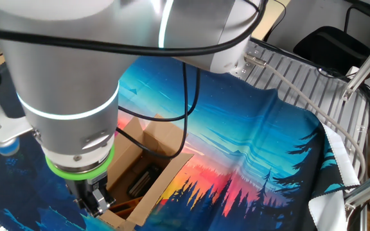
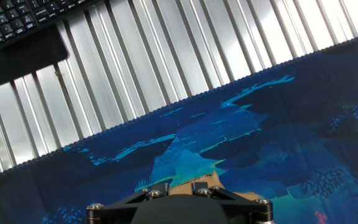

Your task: Cover the box

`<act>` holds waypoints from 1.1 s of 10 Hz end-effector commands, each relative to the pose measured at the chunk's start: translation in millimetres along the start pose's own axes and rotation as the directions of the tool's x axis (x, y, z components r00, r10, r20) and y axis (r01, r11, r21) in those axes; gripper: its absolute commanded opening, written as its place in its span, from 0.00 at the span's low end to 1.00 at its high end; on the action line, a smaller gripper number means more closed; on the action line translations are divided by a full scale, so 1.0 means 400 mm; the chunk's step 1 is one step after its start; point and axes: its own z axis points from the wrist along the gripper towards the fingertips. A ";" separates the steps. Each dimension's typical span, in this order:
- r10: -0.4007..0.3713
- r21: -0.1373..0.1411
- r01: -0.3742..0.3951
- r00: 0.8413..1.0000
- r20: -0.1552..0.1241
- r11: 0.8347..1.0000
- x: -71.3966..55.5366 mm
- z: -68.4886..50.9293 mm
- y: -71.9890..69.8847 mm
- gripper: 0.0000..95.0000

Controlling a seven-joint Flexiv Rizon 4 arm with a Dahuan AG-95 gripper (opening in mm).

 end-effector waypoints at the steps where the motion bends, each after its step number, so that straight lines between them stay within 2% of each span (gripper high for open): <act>1: 0.002 -0.001 -0.002 1.000 0.001 1.000 0.002 0.001 -0.003 0.20; 6: 0.007 0.001 -0.007 1.000 -0.005 1.000 0.001 0.004 -0.005 0.20; 7: 0.006 0.004 -0.005 1.000 -0.012 1.000 0.002 0.006 -0.005 0.20; 11: 0.015 0.004 -0.015 1.000 -0.014 1.000 0.004 0.019 -0.003 0.20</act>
